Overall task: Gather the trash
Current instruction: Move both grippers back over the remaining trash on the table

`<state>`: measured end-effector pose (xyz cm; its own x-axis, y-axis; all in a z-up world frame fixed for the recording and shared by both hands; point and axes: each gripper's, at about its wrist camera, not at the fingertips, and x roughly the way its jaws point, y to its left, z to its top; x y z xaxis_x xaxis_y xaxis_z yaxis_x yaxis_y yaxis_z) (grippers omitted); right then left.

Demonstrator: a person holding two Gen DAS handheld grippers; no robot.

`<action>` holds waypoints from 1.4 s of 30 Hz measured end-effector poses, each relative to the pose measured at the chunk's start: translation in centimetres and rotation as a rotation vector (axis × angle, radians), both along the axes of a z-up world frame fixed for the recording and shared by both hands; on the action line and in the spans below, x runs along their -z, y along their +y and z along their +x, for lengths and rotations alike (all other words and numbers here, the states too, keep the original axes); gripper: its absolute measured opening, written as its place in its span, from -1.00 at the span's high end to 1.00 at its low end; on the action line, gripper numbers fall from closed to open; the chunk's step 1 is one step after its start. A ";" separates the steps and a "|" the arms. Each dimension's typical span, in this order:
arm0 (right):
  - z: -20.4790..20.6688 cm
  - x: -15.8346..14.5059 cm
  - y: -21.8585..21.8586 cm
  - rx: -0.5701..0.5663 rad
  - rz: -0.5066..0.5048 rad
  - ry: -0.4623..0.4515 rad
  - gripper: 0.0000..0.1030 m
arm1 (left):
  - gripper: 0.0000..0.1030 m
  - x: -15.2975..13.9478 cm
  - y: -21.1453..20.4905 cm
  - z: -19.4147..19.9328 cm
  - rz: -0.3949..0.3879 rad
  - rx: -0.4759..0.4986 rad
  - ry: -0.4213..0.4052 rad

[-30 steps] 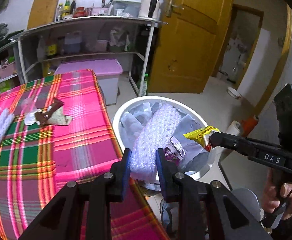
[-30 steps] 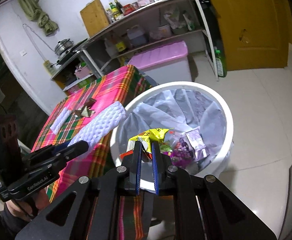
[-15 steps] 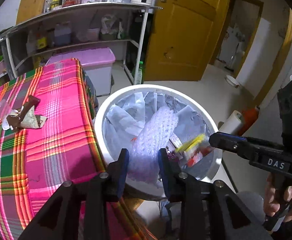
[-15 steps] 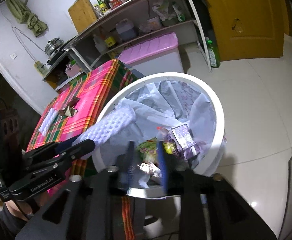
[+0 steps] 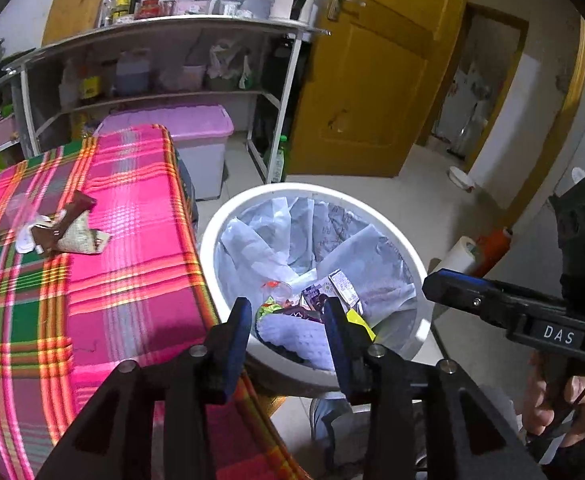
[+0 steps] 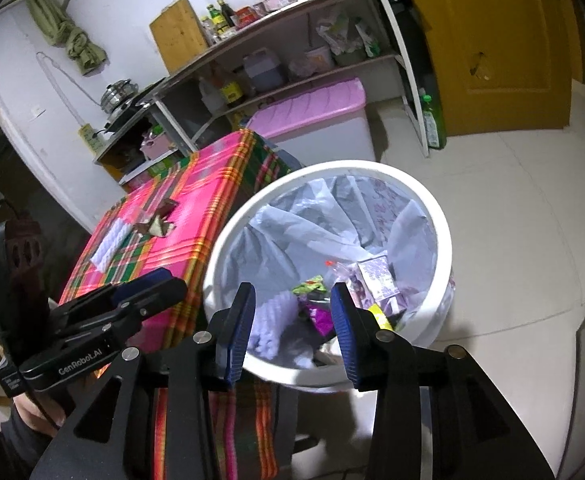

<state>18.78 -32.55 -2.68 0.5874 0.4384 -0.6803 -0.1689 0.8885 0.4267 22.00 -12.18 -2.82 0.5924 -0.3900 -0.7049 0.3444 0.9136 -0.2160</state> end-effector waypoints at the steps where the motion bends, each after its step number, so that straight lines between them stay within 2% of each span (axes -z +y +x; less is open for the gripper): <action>1: -0.3 -0.4 0.3 -0.007 -0.004 -0.011 0.22 | 0.27 -0.3 0.3 -0.4 -0.002 -0.006 -0.009; 15: -3.7 -3.5 5.5 -0.129 -0.048 -0.112 0.22 | 0.27 -3.2 5.2 -5.5 -0.037 -0.101 -0.094; 29: -5.0 -4.4 8.6 -0.214 -0.045 -0.131 0.22 | 0.27 -3.7 8.7 -9.0 -0.034 -0.172 -0.120; 42: -3.8 -4.2 11.2 -0.280 -0.062 -0.133 0.22 | 0.27 -3.9 11.9 -9.6 -0.015 -0.241 -0.129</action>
<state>15.02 -21.37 1.52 0.5358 0.5558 -0.6356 -0.4612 0.8232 0.3310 12.42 -0.24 1.08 0.7538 -0.2368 -0.6130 0.1432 0.9696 -0.1986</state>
